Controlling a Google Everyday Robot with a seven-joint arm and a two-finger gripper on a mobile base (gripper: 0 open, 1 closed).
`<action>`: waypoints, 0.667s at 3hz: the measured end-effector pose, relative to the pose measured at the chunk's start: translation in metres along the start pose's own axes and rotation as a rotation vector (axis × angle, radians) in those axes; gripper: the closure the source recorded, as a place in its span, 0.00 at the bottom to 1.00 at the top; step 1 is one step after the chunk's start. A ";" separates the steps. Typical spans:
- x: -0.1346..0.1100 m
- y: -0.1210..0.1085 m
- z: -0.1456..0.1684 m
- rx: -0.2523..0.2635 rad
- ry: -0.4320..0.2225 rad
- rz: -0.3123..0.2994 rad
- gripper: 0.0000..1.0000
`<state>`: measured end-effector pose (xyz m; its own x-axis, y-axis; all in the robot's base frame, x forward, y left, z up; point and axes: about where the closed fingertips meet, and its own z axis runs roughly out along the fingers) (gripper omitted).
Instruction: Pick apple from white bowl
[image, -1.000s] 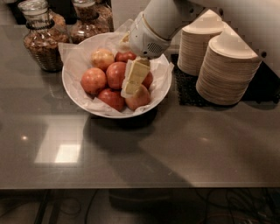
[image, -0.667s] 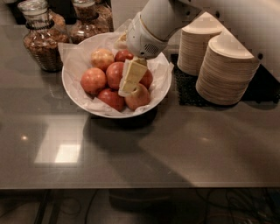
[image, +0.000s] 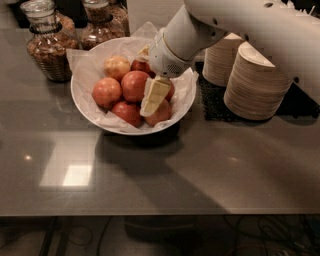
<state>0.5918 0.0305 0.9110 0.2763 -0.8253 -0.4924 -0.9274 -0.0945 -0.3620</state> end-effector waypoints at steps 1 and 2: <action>0.002 -0.001 0.008 -0.007 -0.004 0.004 0.17; 0.006 -0.001 0.011 -0.009 0.000 0.011 0.34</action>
Offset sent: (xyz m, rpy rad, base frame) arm 0.0135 -0.0062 -0.0240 -0.0028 0.0267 -0.0278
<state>0.5974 0.0316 0.8993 0.2661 -0.8261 -0.4967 -0.9326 -0.0902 -0.3496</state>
